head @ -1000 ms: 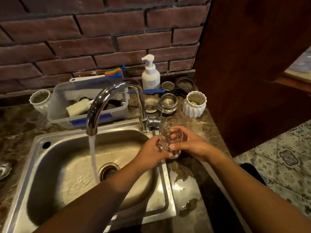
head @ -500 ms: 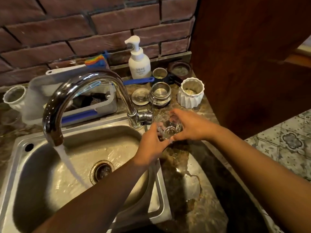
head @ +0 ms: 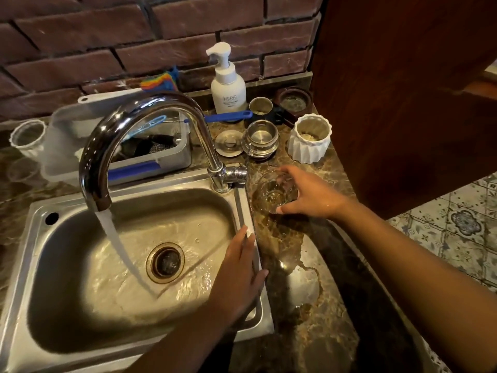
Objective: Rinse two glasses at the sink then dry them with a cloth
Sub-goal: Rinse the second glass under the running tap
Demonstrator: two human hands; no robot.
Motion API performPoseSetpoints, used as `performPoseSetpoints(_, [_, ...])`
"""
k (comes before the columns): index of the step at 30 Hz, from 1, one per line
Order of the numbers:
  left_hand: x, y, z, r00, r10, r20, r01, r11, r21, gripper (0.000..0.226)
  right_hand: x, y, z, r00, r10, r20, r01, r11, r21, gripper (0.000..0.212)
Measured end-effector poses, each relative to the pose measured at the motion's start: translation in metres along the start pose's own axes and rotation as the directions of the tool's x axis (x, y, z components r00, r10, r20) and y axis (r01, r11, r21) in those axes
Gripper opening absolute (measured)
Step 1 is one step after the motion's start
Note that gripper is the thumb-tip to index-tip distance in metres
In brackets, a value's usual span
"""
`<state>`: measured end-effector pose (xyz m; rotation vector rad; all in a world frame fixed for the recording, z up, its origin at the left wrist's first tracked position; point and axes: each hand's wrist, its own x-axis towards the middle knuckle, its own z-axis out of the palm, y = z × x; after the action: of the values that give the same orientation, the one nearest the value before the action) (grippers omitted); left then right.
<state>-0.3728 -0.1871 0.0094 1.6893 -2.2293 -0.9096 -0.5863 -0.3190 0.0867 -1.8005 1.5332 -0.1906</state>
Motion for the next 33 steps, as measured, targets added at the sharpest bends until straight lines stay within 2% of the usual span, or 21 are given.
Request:
performPoseSetpoints(4, [-0.033,-0.008,0.015,0.999,0.023,0.048,-0.027,0.996,0.080,0.086,-0.002,0.001,0.003,1.000,-0.008,-0.006,0.008,1.000,-0.010,0.096])
performPoseSetpoints(10, [-0.054,-0.012,0.026,0.997,0.033,0.069,-0.039,0.995,0.095,0.090,-0.002,0.003,0.008,1.000,0.003,-0.010,-0.003,1.000,-0.027,0.096])
performPoseSetpoints(16, [-0.054,-0.014,0.028,0.995,0.024,0.097,-0.035,0.993,0.115,0.094,-0.009,-0.001,0.013,0.998,0.036,-0.060,-0.043,0.992,-0.118,0.102])
performPoseSetpoints(20, [-0.055,-0.017,0.021,0.992,0.018,0.127,-0.024,0.999,0.043,0.092,-0.029,-0.012,0.021,0.984,0.081,-0.161,-0.105,0.983,-0.149,0.110])
performPoseSetpoints(23, [-0.068,-0.022,0.006,0.979,0.010,0.206,-0.019,0.999,0.042,0.085,-0.056,-0.030,0.035,0.947,0.071,-0.312,-0.144,0.965,-0.219,0.101])
performPoseSetpoints(25, [-0.084,-0.029,-0.007,0.970,-0.025,0.242,0.008,0.997,0.073,0.082,-0.079,-0.050,0.054,0.936,0.074,-0.343,-0.163,0.957,-0.238,0.091])
performPoseSetpoints(28, [-0.114,-0.045,-0.024,0.969,-0.058,0.242,0.038,0.996,0.085,0.074,-0.109,-0.082,0.095,0.971,0.087,-0.222,-0.145,0.955,-0.260,0.081])
performPoseSetpoints(33, [-0.165,-0.095,-0.061,0.973,-0.129,0.189,0.081,0.967,0.242,0.060,-0.123,-0.132,0.165,0.999,0.050,-0.006,-0.050,0.968,-0.245,0.065])
